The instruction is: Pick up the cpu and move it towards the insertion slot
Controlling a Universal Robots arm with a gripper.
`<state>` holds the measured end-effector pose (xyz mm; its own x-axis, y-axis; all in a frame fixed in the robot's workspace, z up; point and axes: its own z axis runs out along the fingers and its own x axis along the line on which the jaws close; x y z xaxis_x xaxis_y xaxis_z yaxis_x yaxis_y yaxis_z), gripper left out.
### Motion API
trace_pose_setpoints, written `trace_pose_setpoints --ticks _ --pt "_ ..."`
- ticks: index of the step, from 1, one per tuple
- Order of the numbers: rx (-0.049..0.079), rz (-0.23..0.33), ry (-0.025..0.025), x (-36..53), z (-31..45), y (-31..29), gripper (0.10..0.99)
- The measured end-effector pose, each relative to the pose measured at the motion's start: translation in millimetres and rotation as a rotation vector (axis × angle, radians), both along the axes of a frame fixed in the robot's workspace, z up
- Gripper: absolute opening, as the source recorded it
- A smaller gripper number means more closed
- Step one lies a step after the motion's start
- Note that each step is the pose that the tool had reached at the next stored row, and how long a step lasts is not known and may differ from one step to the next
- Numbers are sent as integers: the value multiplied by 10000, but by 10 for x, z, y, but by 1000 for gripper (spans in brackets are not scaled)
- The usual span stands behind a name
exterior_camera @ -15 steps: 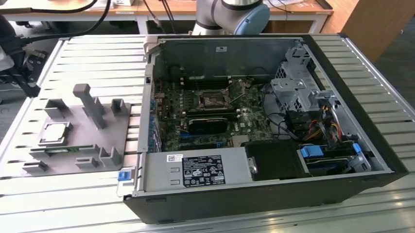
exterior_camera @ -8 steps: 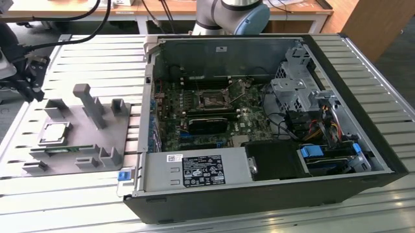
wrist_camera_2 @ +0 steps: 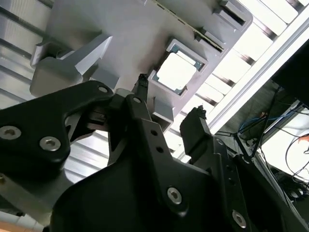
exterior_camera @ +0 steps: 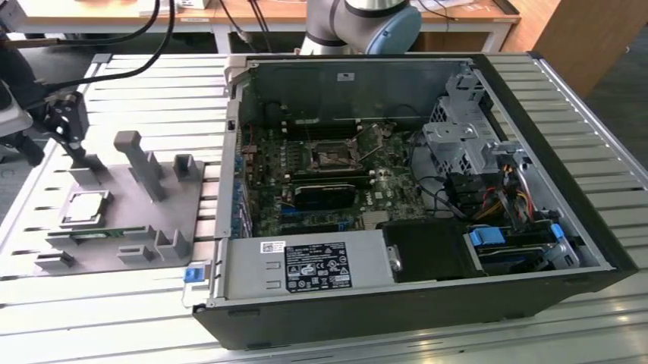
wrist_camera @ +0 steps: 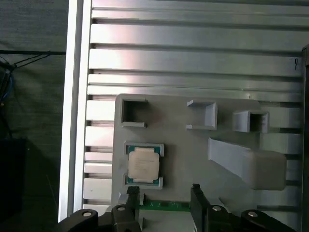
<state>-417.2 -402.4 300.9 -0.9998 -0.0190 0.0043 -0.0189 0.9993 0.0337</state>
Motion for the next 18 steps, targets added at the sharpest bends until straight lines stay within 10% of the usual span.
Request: trace_pose_setpoints --ticks 18 --pt "8 38 0 -91 -327 -25 718"
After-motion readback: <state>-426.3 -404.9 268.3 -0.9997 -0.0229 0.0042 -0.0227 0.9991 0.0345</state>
